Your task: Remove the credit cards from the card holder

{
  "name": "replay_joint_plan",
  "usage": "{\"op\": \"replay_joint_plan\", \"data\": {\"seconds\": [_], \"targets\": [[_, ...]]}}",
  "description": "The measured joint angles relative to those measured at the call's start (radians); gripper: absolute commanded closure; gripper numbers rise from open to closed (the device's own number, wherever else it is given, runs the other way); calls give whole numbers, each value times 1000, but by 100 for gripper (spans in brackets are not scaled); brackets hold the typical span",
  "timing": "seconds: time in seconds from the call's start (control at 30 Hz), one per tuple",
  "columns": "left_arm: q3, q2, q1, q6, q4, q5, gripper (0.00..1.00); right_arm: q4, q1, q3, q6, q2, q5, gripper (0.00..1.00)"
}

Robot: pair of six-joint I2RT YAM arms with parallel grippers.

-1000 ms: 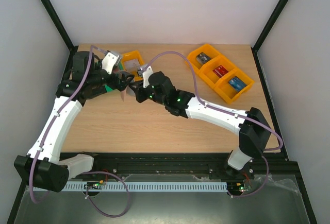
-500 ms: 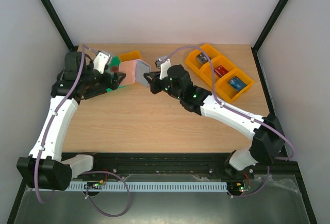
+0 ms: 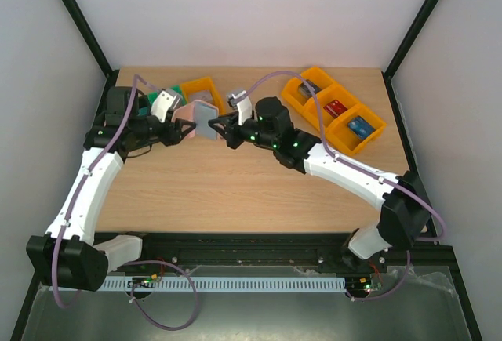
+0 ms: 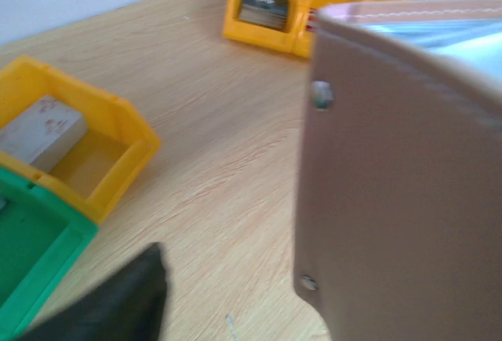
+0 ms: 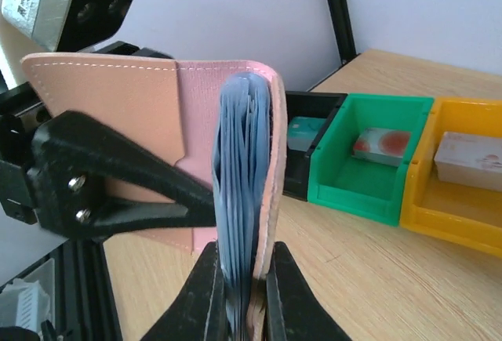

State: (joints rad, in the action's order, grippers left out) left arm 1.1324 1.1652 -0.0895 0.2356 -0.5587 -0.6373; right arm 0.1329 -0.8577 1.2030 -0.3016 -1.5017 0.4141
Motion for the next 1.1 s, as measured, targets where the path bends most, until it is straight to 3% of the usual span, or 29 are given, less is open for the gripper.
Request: {"op": "replay_joint_plan", "data": {"seconds": [0.03, 0.07, 0.23, 0.4, 0.6, 1.1], "targets": [[0, -1, 0, 6, -4, -21, 95, 0, 5, 0, 9, 0, 16, 88], [0, -1, 0, 11, -10, -48, 97, 0, 11, 0, 17, 0, 32, 82], [21, 0, -5, 59, -80, -141, 98, 31, 12, -22, 54, 36, 118, 53], [75, -3, 9, 119, -151, -257, 98, 37, 14, -41, 95, 113, 153, 41], [86, -11, 34, 179, -213, -363, 98, 33, 28, -59, 142, 163, 182, 35], [86, -14, 36, 214, -243, -402, 98, -32, 28, -61, 204, 169, 148, 34]]}}
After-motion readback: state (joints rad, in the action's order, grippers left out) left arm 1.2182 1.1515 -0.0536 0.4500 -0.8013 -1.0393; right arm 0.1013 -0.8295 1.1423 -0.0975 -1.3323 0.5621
